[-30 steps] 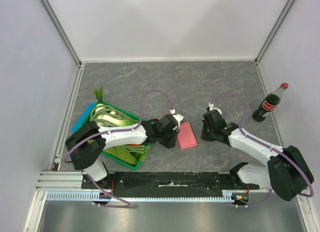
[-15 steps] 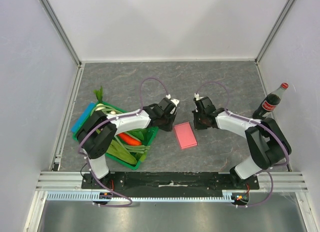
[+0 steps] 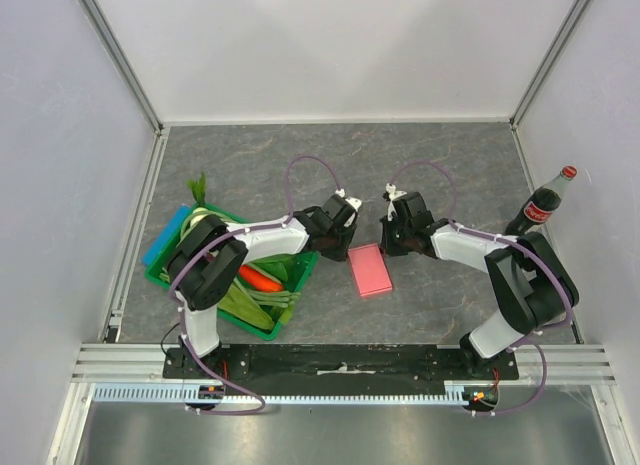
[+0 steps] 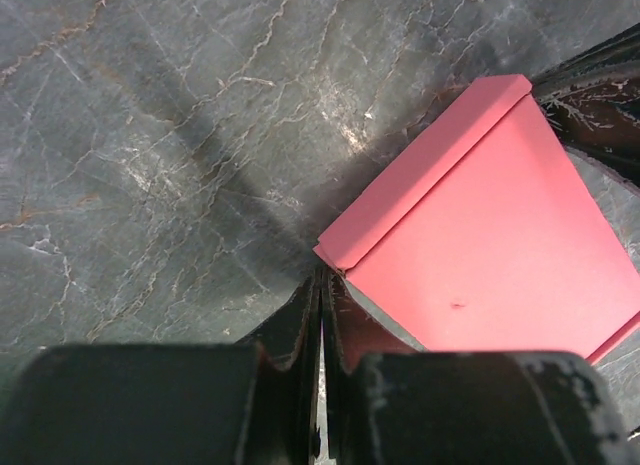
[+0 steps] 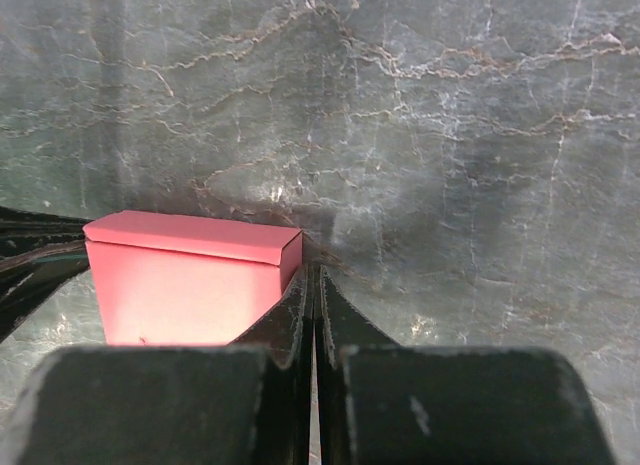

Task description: Fold the paper box

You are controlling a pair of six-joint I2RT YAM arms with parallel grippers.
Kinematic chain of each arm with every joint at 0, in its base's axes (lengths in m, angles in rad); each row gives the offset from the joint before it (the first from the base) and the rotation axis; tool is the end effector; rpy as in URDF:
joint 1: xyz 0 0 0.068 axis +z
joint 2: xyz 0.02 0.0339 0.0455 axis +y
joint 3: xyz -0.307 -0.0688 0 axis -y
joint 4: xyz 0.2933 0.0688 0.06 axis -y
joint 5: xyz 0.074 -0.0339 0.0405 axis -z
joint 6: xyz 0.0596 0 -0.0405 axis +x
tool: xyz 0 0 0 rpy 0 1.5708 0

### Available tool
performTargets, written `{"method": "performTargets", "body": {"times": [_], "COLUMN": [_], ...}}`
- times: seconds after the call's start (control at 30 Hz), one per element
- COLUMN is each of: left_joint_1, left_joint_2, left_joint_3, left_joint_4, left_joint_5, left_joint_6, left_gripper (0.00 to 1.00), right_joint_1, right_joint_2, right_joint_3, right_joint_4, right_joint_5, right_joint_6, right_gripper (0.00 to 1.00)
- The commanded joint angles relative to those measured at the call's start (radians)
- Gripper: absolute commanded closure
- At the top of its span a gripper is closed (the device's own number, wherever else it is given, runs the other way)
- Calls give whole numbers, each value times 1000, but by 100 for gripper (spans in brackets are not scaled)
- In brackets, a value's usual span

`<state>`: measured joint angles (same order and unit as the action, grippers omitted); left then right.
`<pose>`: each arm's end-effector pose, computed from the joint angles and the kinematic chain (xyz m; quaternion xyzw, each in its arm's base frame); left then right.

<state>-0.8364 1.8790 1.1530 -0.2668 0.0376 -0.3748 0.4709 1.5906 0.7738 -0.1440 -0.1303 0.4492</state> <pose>0.2967 -0.3320 0.1443 0.2244 0.9317 -0.1770 0.2240 0.3056 0.1643 0.1386 -0.0299 0.9516 0.1887 0.2409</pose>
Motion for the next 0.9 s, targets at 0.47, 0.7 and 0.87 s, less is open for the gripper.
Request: {"method": "performTargets", "body": {"times": [0.47, 0.7, 0.87], "left_joint_1": [-18, -3, 2], "left_joint_2": [45, -145, -274], "left_joint_3": [14, -85, -121], "left_joint_4": [222, 173, 112], "left_joint_5": [104, 45, 38], "left_joint_6": [-21, -1, -4], "left_gripper": [92, 83, 75], "right_joint_1": [55, 41, 41], "right_joint_2": [39, -7, -87], "right_joint_3": [-128, 76, 76], "right_joint_4": [261, -183, -273], "right_joint_5": [-216, 190, 213], "right_joint_6": [205, -50, -66], "right_gripper": [100, 83, 61]}}
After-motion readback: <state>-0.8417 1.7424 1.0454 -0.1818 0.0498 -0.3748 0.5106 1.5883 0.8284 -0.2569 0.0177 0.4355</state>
